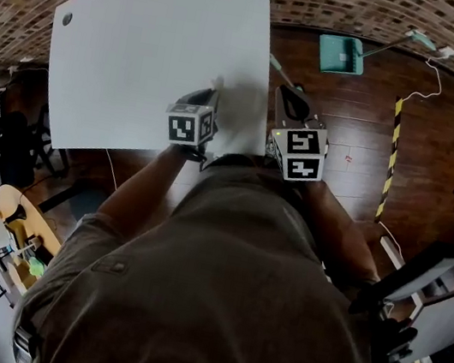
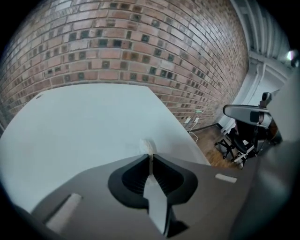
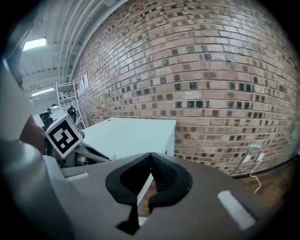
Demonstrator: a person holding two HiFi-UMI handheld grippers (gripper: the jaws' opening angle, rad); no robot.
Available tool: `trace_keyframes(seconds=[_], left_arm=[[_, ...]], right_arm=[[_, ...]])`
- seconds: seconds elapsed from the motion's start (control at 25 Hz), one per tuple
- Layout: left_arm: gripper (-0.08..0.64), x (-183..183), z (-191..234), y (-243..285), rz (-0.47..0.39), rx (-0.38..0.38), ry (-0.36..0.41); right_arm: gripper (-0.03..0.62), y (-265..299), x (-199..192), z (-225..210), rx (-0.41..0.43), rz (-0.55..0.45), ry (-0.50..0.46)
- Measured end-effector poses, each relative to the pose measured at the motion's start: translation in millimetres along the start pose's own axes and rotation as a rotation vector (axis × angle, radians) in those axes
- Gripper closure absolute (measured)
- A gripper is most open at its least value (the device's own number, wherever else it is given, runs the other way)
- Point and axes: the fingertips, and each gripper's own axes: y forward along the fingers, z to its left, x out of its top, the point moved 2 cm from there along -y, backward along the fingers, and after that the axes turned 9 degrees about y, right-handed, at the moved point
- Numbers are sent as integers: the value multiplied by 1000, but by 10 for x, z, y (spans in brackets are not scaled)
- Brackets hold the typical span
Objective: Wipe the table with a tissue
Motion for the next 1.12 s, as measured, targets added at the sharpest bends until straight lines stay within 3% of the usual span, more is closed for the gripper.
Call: trace_keyframes(seconds=[0.2,0.84,1.12], left_arm=[[531,54,-49,40,-6,-3,28],[531,-507,920,-547,-14,157,-135],[531,-742,1057,-726,-20,155,-155]], right_arm=[[578,-35,33,-61,-14,-7,-2],[578,208,-5,657,85,19,-65],[578,259,-65,980,94,25,-94]])
